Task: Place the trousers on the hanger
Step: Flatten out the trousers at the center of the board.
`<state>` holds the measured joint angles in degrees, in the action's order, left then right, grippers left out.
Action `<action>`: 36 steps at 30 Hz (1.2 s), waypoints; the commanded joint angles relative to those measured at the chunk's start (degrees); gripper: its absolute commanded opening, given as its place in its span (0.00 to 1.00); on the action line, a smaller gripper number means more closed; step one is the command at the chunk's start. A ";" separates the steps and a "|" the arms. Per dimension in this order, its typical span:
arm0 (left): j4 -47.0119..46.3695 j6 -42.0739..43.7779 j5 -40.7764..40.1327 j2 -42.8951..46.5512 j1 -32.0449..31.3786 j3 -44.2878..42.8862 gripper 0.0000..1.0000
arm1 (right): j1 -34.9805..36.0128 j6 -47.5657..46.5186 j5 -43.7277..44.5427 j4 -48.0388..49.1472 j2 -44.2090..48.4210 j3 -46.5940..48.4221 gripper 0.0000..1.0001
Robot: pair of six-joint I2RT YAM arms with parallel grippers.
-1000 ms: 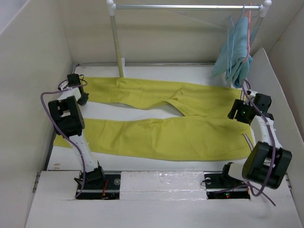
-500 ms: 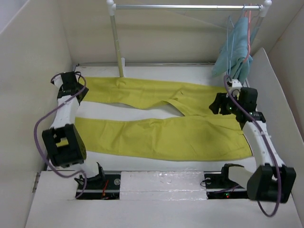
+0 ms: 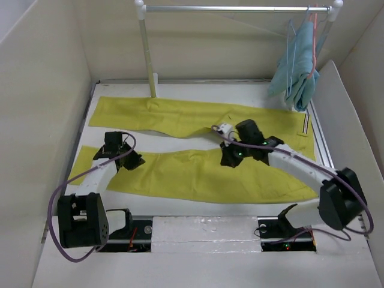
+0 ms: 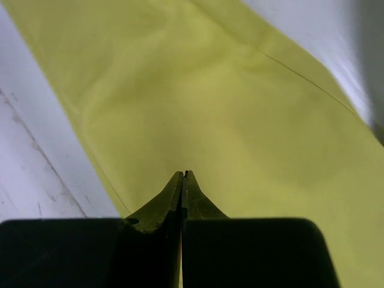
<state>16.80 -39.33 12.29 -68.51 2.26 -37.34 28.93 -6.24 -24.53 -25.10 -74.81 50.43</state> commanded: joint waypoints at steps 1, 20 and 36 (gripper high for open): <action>-4.13 -3.28 8.53 -0.74 0.55 4.55 0.00 | 9.09 -1.25 -0.52 2.32 -6.48 5.55 0.00; -4.94 0.39 -4.73 -25.89 0.55 -14.24 0.00 | -1.06 1.32 1.86 11.14 -36.99 21.10 0.00; 1.23 -1.35 -15.47 1.37 28.82 -3.18 0.47 | 4.29 0.18 -4.90 5.94 -7.04 11.19 0.54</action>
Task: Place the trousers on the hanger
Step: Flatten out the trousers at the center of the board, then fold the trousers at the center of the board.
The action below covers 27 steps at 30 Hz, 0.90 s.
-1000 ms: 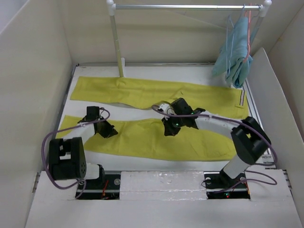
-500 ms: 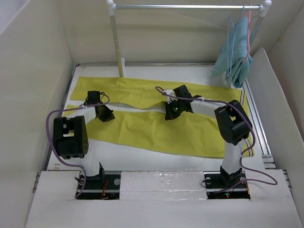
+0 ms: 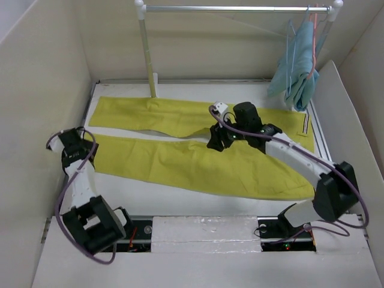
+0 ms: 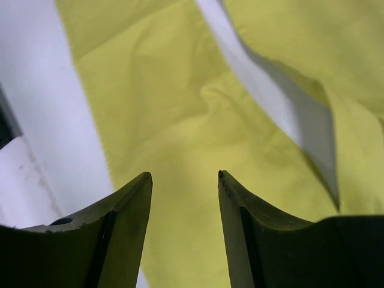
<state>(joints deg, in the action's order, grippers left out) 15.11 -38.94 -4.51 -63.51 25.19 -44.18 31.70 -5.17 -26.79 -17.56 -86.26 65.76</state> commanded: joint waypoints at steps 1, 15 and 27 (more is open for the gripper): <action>2.03 -2.02 2.31 -4.43 10.19 4.19 0.47 | 2.22 -0.81 -2.66 -1.69 6.09 -5.36 0.54; -2.10 -2.72 -3.84 -21.91 16.29 -2.04 0.45 | 0.90 -0.90 -1.51 -6.08 21.83 -18.12 0.53; -8.87 -0.18 0.03 -30.09 16.29 -2.75 0.28 | -0.67 2.08 2.26 -10.04 27.62 -17.50 0.52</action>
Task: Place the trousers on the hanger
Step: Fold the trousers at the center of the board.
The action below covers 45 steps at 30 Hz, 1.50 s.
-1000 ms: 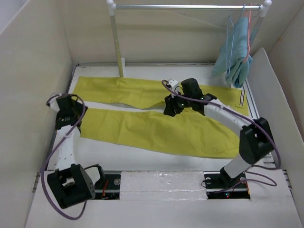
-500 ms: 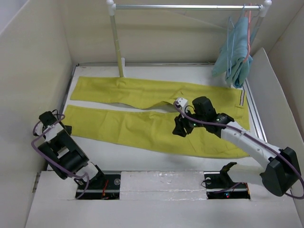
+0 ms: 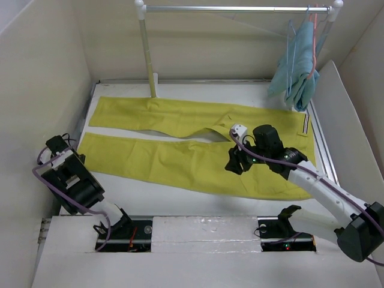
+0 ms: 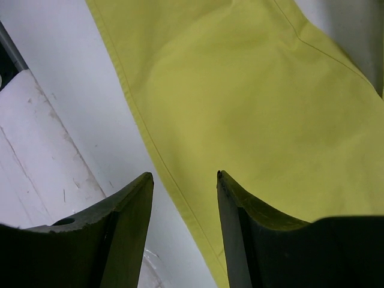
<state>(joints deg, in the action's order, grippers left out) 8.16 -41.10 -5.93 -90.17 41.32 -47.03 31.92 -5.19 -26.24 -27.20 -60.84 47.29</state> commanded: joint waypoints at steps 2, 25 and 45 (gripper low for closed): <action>-3.41 2.16 2.50 -3.96 0.16 0.35 0.25 | -1.42 2.98 1.98 -0.48 3.26 0.70 0.52; 11.45 0.76 13.39 36.11 -10.64 1.58 0.00 | -29.01 7.56 7.85 -11.81 10.21 -5.98 0.46; -0.17 -8.30 26.77 39.28 -19.08 5.02 0.00 | -78.84 11.08 22.90 -15.78 -5.17 -6.15 0.60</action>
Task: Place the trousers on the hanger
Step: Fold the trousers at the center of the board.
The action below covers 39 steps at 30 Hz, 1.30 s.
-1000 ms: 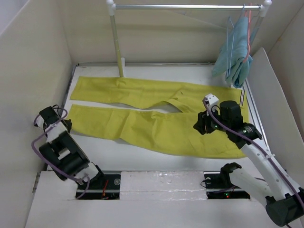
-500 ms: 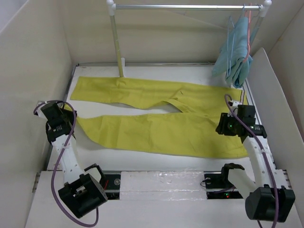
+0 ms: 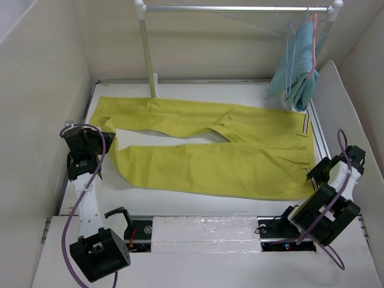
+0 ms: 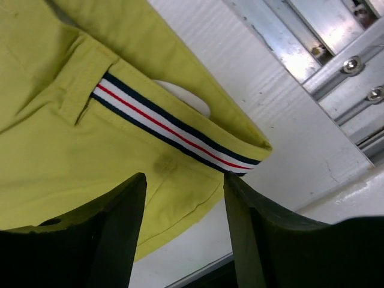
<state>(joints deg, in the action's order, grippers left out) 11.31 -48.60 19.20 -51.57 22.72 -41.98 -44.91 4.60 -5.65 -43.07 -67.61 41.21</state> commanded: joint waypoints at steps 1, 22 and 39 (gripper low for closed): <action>-2.44 -0.19 0.85 -0.19 -1.01 -1.08 0.00 | -2.64 1.72 2.40 0.18 1.26 -0.86 0.61; -5.51 -2.11 -4.69 -4.32 -0.93 -4.17 0.00 | -0.54 13.06 7.76 0.00 -3.66 -3.68 0.51; -4.55 0.87 -13.57 -15.65 1.01 -11.27 0.00 | 6.58 -3.80 11.74 -1.75 3.62 8.17 0.00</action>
<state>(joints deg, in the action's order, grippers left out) 7.84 -49.39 8.75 -65.67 23.62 -47.53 -38.61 9.67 5.17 -45.50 -68.75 42.37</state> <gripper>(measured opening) 0.007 0.029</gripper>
